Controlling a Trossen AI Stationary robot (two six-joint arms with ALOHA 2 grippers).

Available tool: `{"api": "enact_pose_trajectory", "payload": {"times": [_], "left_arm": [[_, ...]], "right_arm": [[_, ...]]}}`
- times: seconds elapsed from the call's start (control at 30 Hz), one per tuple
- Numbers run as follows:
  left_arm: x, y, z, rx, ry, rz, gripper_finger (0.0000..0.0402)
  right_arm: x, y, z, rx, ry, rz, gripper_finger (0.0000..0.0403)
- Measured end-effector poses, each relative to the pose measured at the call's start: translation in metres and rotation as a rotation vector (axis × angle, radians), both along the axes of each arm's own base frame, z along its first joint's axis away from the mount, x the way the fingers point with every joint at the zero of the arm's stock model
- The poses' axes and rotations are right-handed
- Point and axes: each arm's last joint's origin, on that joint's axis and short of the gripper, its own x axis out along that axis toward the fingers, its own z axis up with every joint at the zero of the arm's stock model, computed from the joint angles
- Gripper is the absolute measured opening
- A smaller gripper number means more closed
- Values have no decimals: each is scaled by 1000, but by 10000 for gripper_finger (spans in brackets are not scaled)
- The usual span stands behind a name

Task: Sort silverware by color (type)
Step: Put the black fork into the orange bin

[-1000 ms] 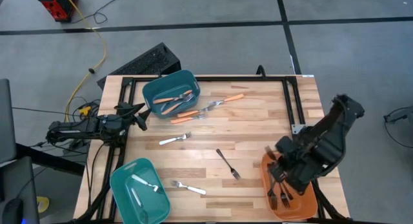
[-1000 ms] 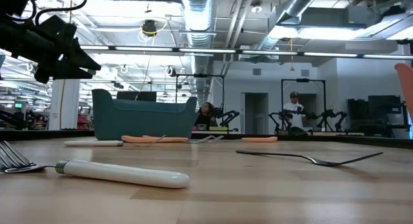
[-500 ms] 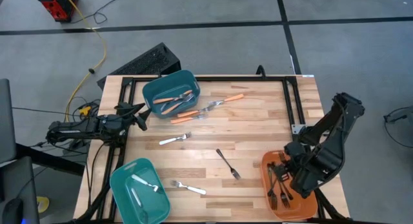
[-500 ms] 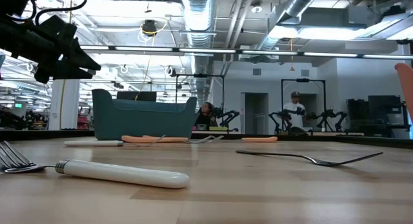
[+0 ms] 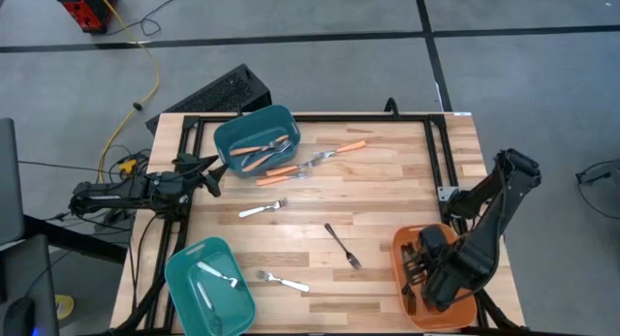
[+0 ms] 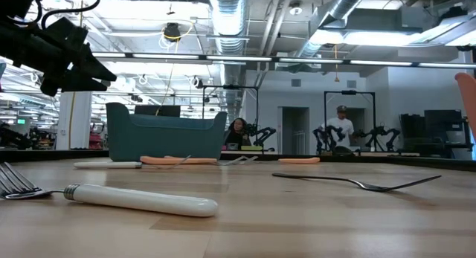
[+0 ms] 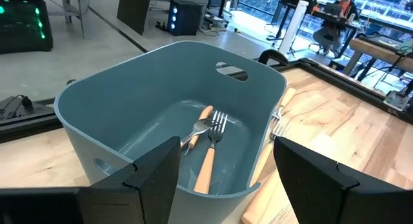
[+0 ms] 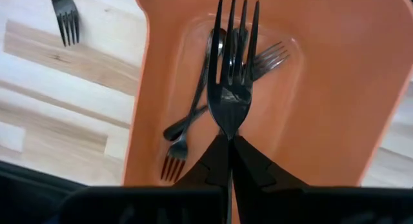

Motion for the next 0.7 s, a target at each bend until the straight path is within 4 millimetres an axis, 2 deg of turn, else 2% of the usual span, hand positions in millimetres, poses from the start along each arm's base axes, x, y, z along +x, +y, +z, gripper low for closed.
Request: {"api": "enact_pose_trajectory", "payload": {"times": [0.2, 0.7], "left_arm": [[0, 0, 0, 3, 3, -1, 235], [0, 0, 0, 3, 3, -1, 235]], "right_arm": [[2, 6, -8, -17, 16, 7, 35], [-11, -13, -54, 86, -58, 3, 33]]}}
